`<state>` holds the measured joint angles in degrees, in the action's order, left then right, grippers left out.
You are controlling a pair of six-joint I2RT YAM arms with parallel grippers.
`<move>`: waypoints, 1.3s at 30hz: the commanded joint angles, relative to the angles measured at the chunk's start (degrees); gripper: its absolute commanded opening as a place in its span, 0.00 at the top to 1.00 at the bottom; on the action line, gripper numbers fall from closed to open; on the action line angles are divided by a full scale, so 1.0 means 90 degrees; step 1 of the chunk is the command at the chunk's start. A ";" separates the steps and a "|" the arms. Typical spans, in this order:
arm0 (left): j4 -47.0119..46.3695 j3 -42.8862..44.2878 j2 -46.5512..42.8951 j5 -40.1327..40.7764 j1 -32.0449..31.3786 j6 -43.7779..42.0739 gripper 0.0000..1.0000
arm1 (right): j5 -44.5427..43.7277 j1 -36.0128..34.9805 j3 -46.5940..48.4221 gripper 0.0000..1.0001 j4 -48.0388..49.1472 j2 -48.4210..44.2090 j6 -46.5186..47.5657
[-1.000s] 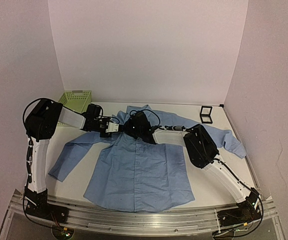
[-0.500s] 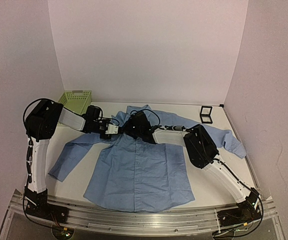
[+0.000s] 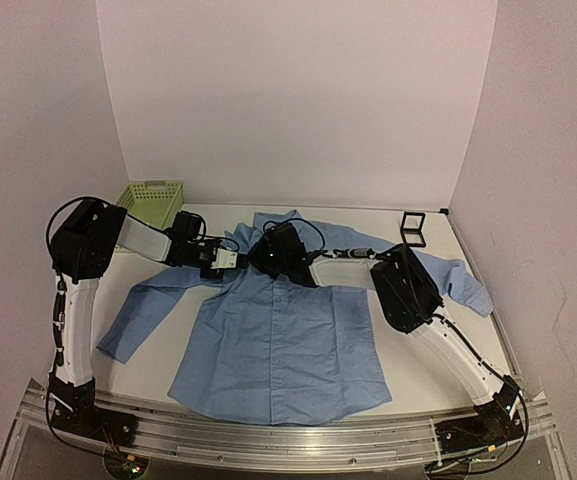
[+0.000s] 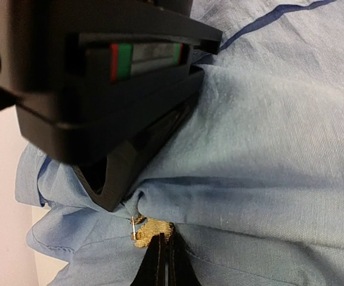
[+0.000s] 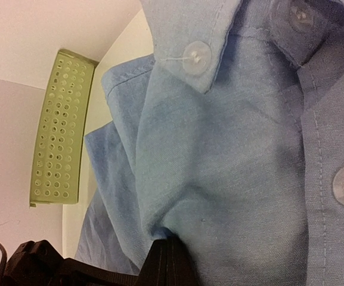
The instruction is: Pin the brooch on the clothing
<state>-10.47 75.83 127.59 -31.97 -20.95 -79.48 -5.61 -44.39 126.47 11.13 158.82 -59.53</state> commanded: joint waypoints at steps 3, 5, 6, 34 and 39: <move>0.0382 0.0031 -0.0017 -0.0025 0.0072 0.0053 1.00 | 0.0066 0.0068 -0.0276 0.95 -0.0514 -0.0373 0.0299; 0.0355 0.0040 -0.0022 -0.0029 0.0072 0.0067 1.00 | 0.0108 0.0069 -0.0210 0.96 -0.0514 -0.0269 0.0217; 0.0353 0.0048 -0.0026 -0.0030 0.0072 0.0071 1.00 | 0.0144 0.0068 -0.0184 0.96 -0.0509 -0.0217 0.0163; 0.0845 0.0259 -0.0337 0.0461 0.0186 0.0376 0.83 | 0.0570 0.0245 -0.1176 0.59 -0.0514 -0.1475 0.1247; 0.1180 0.0333 -0.0758 0.0747 0.0208 0.0846 0.67 | 0.0569 0.0301 -0.1548 0.59 -0.0525 -0.1923 0.1574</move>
<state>-5.39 77.45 126.01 -28.47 -19.67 -75.85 -0.99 -42.34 114.42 6.74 148.69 -48.86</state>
